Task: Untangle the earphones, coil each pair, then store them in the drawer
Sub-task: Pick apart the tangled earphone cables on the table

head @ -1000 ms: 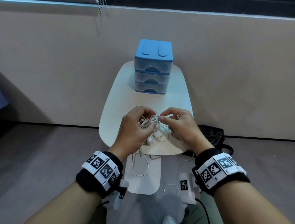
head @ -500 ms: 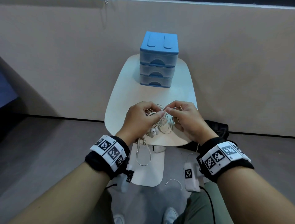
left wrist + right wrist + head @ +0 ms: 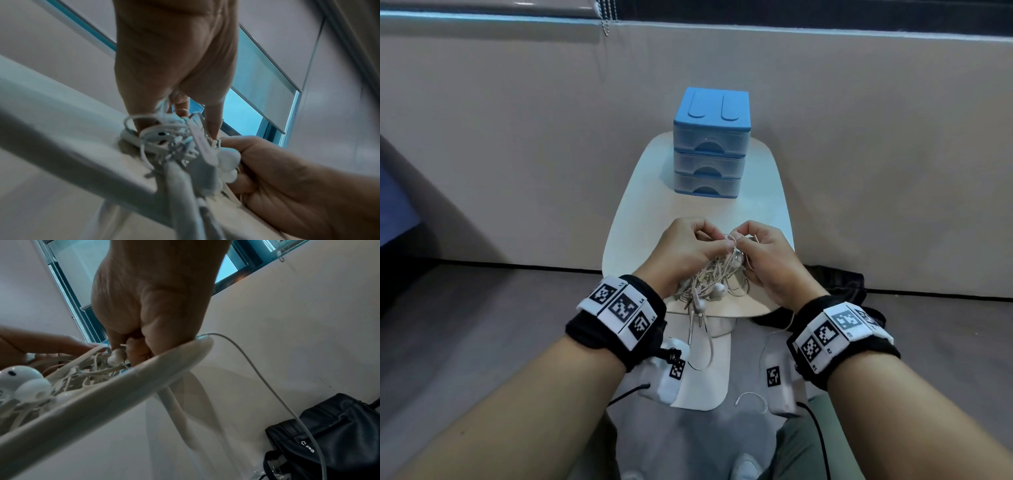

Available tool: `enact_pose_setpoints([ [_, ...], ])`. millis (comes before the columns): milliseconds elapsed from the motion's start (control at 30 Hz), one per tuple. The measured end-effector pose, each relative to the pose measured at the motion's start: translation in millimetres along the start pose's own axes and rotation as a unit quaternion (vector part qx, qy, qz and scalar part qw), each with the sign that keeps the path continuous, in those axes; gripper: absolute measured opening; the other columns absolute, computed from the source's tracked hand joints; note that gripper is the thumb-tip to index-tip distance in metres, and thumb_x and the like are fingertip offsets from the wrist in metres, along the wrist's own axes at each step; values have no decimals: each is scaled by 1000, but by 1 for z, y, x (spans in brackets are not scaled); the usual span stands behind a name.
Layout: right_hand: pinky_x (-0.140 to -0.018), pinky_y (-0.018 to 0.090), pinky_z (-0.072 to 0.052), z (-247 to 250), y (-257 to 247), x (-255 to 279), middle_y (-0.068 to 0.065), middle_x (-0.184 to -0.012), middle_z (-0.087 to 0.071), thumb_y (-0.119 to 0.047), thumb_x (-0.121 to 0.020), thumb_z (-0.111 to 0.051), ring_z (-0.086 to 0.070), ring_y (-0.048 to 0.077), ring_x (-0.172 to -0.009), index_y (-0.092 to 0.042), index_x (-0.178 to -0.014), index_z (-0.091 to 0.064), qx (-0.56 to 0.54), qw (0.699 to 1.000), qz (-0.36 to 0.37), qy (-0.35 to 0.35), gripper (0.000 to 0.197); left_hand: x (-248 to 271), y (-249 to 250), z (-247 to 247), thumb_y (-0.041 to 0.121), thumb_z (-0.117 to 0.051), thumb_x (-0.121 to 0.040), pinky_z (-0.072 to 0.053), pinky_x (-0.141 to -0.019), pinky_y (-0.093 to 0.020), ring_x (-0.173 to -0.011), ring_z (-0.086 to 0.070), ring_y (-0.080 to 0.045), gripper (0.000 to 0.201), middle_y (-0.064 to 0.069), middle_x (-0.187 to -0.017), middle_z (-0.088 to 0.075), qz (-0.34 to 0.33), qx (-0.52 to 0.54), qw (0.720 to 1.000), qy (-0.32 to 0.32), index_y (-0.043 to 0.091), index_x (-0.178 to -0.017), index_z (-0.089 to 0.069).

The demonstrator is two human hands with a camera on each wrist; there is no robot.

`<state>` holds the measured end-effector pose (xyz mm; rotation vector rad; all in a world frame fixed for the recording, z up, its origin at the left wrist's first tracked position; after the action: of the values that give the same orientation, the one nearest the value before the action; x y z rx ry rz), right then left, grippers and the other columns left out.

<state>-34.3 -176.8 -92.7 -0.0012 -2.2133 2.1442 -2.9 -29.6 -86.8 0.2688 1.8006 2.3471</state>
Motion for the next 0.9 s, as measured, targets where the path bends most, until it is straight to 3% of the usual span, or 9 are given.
enact_pose_setpoints([
  [100,-34,13,-34,1,0,1,-2,-51,-54,-5,-105,-52,-45,0,-35,-5,-85,-57,-5,1000,-2,-5,20,-4,2,2,25,-90,-77,-62,-83,-40,-80,-75,-20,22,-4,-82,-75,2,-64,998,6,12,-86,-75],
  [200,-35,13,-35,2,-1,2,-6,-48,-53,-4,-105,-52,-46,0,-35,-4,-87,-57,-22,1000,-3,-7,19,-5,6,3,34,-89,-78,-58,-76,-33,-79,-73,-18,22,-5,-83,-76,5,-113,993,14,16,-81,-76],
  [400,-34,15,-26,4,6,-4,-9,-49,-41,-10,-107,-46,-33,1,-36,-12,-86,-51,-14,1000,-11,10,22,-4,17,1,24,-82,-80,-46,-61,-24,-71,-67,-17,9,-1,-76,-73,-12,-142,989,50,18,-74,-77],
  [533,-35,19,-22,9,11,-7,-6,-55,-40,-12,-107,-42,-31,5,-38,-17,-82,-47,-35,998,-32,29,26,-6,25,0,14,-76,-77,-55,-64,-29,-71,-70,-19,7,0,-70,-74,-35,-141,986,83,19,-73,-79],
  [667,-37,21,-22,12,12,-8,-3,-57,-34,-11,-107,-40,-26,9,-43,-17,-84,-45,-82,996,-38,24,24,-6,25,-1,8,-77,-78,-52,-59,-23,-68,-67,-11,13,0,-77,-74,-38,-131,990,33,20,-80,-79],
  [767,-36,22,-29,11,11,-9,-1,-57,-34,-12,-107,-41,-29,12,-44,-16,-84,-47,-89,995,-39,21,24,-7,24,-2,9,-80,-77,-54,-65,-26,-73,-65,-11,19,0,-87,-74,-45,-163,986,-12,24,-89,-78],
  [900,-37,22,-34,11,12,-10,0,-57,-37,-8,-105,-42,-34,11,-43,-15,-83,-47,-96,994,-37,25,24,-11,27,-2,12,-84,-76,-53,-69,-26,-72,-62,-11,22,3,-84,-71,-66,-211,975,-11,22,-94,-79],
])
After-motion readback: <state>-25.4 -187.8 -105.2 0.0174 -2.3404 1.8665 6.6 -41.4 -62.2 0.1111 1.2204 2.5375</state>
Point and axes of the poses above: each hand's wrist, its own x-axis away from the middle knuckle, its own z-axis out of the back of the hand, y = z × x, the point moved 4 cm from there along -x, towards the middle knuckle
